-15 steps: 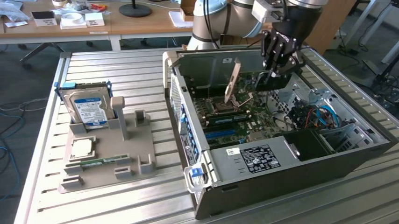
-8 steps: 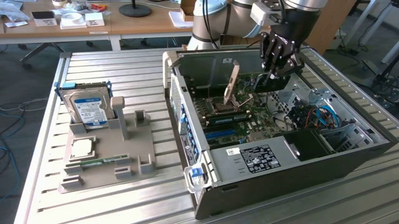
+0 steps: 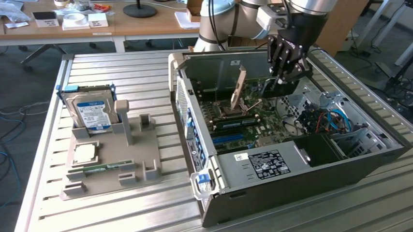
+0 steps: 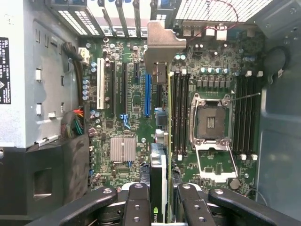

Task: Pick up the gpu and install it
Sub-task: 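Insert the gpu into the slot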

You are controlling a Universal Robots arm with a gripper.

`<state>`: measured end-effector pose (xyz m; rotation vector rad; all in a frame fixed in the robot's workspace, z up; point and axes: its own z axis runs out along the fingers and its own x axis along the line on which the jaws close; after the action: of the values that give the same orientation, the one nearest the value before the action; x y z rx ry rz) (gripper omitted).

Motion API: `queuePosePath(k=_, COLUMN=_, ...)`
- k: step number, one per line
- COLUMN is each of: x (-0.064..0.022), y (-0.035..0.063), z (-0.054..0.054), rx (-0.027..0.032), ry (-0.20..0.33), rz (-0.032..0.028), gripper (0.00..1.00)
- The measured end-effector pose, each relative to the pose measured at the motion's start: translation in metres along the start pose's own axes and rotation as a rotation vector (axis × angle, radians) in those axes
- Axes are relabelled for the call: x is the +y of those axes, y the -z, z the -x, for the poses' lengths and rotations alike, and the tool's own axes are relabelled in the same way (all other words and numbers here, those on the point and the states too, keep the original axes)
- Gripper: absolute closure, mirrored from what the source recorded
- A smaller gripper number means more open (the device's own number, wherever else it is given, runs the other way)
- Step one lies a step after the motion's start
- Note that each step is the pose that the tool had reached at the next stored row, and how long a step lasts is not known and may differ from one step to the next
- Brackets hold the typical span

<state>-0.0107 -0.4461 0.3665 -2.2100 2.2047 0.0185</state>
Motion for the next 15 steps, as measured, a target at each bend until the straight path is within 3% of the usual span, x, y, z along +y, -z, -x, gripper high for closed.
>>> queuePosePath(k=2, x=0.002, y=-0.0014, z=0.0, rx=0.0002, ry=0.001, rz=-0.0065, gripper=0.73)
queuePosePath(k=10, x=0.0065, y=-0.0099, z=-0.0002, rx=0.0, ry=0.001, rz=-0.0069, gripper=0.73)
queuePosePath(k=15, x=0.0069, y=-0.0102, z=-0.0002, rx=0.0002, ry=0.001, rz=-0.0068, gripper=0.73)
